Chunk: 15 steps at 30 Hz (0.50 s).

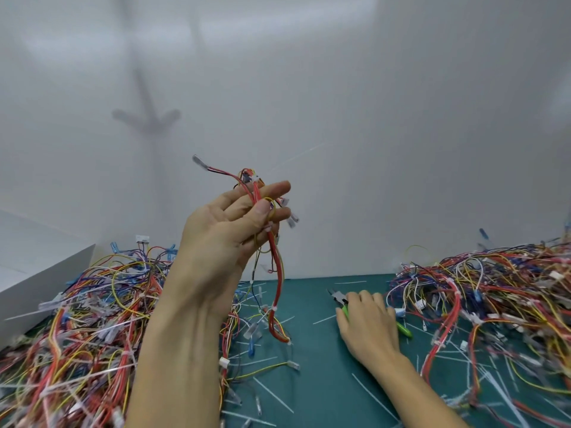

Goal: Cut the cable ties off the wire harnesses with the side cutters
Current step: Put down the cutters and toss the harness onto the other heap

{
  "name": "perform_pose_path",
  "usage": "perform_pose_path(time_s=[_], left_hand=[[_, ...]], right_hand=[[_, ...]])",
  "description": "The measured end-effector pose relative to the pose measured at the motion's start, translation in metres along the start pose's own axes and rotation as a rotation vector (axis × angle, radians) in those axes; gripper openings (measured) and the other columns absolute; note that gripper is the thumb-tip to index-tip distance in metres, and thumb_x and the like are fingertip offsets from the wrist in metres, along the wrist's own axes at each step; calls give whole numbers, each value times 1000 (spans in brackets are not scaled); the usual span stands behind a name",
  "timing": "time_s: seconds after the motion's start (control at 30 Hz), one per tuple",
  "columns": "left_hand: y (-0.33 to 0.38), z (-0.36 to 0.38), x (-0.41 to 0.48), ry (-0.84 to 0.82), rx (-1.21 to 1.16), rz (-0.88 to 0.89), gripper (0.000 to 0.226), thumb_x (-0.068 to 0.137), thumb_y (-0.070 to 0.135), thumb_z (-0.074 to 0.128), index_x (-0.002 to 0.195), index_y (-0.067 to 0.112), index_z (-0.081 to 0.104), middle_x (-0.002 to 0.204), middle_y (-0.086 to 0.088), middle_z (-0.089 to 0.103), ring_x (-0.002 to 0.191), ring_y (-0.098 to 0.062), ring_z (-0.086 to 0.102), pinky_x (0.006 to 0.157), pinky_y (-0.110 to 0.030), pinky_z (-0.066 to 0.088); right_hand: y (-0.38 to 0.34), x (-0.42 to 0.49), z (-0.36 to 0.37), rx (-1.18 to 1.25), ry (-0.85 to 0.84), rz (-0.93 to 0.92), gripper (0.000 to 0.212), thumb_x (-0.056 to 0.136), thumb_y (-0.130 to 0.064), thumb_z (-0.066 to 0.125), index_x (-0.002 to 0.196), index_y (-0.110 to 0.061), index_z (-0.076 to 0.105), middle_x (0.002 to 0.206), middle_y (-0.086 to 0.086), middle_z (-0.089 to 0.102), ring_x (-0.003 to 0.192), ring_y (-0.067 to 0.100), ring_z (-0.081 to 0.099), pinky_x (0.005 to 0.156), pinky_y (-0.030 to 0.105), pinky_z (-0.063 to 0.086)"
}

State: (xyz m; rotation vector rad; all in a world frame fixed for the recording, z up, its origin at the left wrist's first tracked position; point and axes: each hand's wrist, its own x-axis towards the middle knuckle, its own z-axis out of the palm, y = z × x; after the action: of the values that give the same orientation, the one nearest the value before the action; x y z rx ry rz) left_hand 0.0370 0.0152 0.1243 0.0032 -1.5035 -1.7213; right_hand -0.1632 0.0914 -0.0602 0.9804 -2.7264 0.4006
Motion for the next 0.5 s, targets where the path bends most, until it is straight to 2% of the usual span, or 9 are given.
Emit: perform_pose_path(time_s=[0.2,0.33,0.5], left_hand=[[1,3,-3,-65,52,3,38,78,10,61,116,8,61,104,-2,76,78,-11,72,66,-16,54],[0,4,-3,-92,131,-5,27,90,0,56,113,12,61,104,0,76,81,-13,72,72,-19,57],[-2,6,-4,-96,188,-5,27,90,-2,59,110,16,59,103,-3,76,81,-16,71,72,-22,56]], right_hand=[[19,5,1,-40,-3,-134,36,99,-48,40,121,-25,57,119,-5,59,115,18,52,93,33,43],[30,8,2,-112,25,-90,37,99,-52,39,117,-26,59,116,-6,60,114,17,53,89,31,43],[31,8,4,-191,77,-28,40,103,-48,32,110,-23,62,114,-3,63,111,19,55,87,32,43]])
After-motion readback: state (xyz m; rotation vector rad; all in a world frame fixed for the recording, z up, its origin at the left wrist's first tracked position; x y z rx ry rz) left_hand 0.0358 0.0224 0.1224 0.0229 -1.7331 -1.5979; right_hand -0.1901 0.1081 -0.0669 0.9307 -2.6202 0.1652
